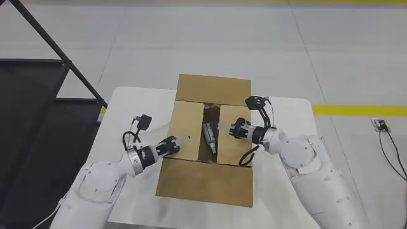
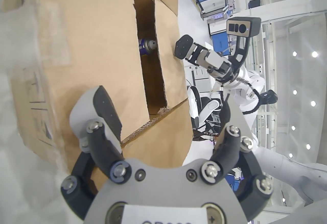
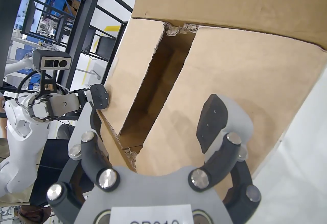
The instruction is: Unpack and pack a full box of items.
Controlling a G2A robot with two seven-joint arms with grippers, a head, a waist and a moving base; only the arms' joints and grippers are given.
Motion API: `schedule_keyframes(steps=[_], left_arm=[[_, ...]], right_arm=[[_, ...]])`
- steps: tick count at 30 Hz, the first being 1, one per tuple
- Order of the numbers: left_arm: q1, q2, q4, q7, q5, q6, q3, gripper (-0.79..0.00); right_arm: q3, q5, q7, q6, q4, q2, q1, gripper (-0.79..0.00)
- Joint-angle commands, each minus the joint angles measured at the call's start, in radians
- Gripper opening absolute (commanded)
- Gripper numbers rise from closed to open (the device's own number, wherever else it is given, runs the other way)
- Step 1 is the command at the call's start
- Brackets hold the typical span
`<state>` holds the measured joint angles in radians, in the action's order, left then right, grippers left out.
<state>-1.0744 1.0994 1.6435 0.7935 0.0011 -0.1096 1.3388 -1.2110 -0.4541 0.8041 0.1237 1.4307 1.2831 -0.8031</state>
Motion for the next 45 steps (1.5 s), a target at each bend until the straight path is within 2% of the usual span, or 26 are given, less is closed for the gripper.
schedule_keyframes(steps=[1, 8, 13, 17, 22, 27, 33, 39, 45], left_arm=[[-0.027, -0.007, 0.044, 0.01, -0.006, -0.013, 0.035, 0.0], [-0.179, -0.037, 0.182, 0.096, -0.052, -0.049, 0.228, 0.0], [-0.315, -0.058, 0.179, 0.205, -0.121, -0.084, 0.39, 0.0], [-0.401, -0.07, 0.143, 0.332, -0.191, -0.109, 0.464, 0.0], [-0.422, -0.081, 0.114, 0.468, -0.168, -0.172, 0.43, 0.0], [-0.399, -0.083, 0.106, 0.486, -0.138, -0.193, 0.354, 0.0], [-0.371, -0.081, 0.08, 0.449, -0.138, -0.19, 0.275, 0.0], [-0.368, -0.08, 0.089, 0.426, -0.157, -0.194, 0.229, 0.0], [-0.367, -0.083, 0.113, 0.39, -0.166, -0.19, 0.213, 0.0]], right_arm=[[-0.009, 0.015, 0.005, 0.006, 0.005, -0.002, 0.0, 0.0], [-0.077, 0.09, 0.012, 0.003, 0.068, -0.014, 0.003, 0.0], [-0.11, 0.083, 0.005, -0.027, 0.094, -0.021, 0.002, 0.0], [-0.11, 0.083, 0.005, -0.027, 0.094, -0.021, 0.002, 0.0], [-0.11, 0.085, 0.0, -0.028, 0.093, -0.02, -0.001, 0.0], [-0.097, 0.103, -0.118, -0.065, -0.021, -0.012, 0.046, 0.0], [-0.014, 0.083, -0.25, -0.057, -0.297, 0.016, 0.202, 0.0], [0.066, 0.113, -0.376, 0.017, -0.611, 0.057, 0.352, 0.0], [0.111, 0.209, -0.315, 0.157, -0.838, 0.096, 0.458, 0.0]])
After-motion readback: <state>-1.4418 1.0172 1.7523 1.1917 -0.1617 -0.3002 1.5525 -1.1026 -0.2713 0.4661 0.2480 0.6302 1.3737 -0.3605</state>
